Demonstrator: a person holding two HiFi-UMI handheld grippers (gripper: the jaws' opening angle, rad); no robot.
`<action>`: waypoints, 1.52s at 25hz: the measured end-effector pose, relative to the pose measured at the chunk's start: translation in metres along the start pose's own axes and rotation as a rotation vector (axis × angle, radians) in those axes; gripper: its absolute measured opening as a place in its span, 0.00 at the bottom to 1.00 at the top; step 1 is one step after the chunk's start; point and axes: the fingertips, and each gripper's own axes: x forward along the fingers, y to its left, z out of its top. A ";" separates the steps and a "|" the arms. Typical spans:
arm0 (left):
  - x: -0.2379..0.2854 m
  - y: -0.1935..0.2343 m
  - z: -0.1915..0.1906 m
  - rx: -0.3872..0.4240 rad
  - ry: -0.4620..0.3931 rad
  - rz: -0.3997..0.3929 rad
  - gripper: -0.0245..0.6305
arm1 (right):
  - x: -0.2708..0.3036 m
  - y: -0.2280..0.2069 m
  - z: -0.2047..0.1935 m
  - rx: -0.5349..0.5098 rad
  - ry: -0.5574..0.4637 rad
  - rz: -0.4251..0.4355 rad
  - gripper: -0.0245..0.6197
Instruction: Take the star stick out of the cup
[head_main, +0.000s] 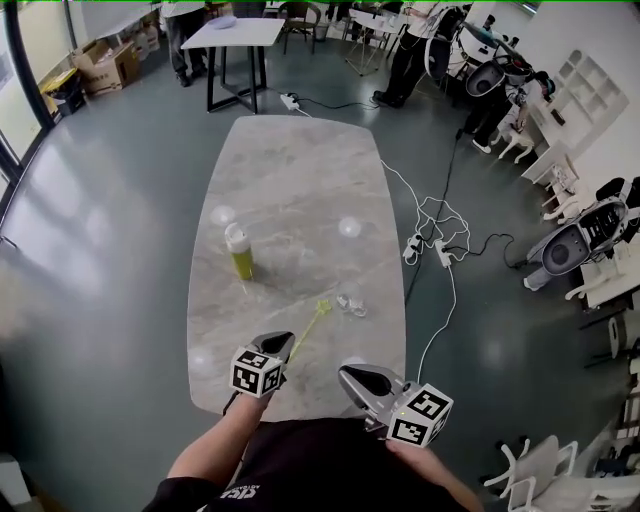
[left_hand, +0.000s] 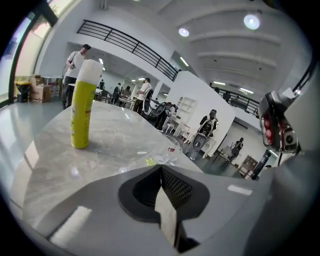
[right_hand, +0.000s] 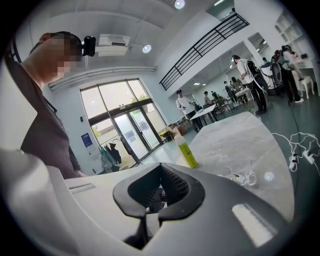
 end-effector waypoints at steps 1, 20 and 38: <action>-0.003 -0.002 0.001 -0.001 -0.008 -0.007 0.04 | 0.001 0.001 -0.002 -0.002 0.002 -0.003 0.06; -0.055 -0.112 0.095 0.173 -0.220 -0.024 0.04 | -0.009 -0.017 0.003 -0.089 -0.036 0.127 0.06; -0.119 -0.186 0.150 0.328 -0.356 0.038 0.04 | -0.058 -0.007 0.052 -0.152 -0.154 0.181 0.06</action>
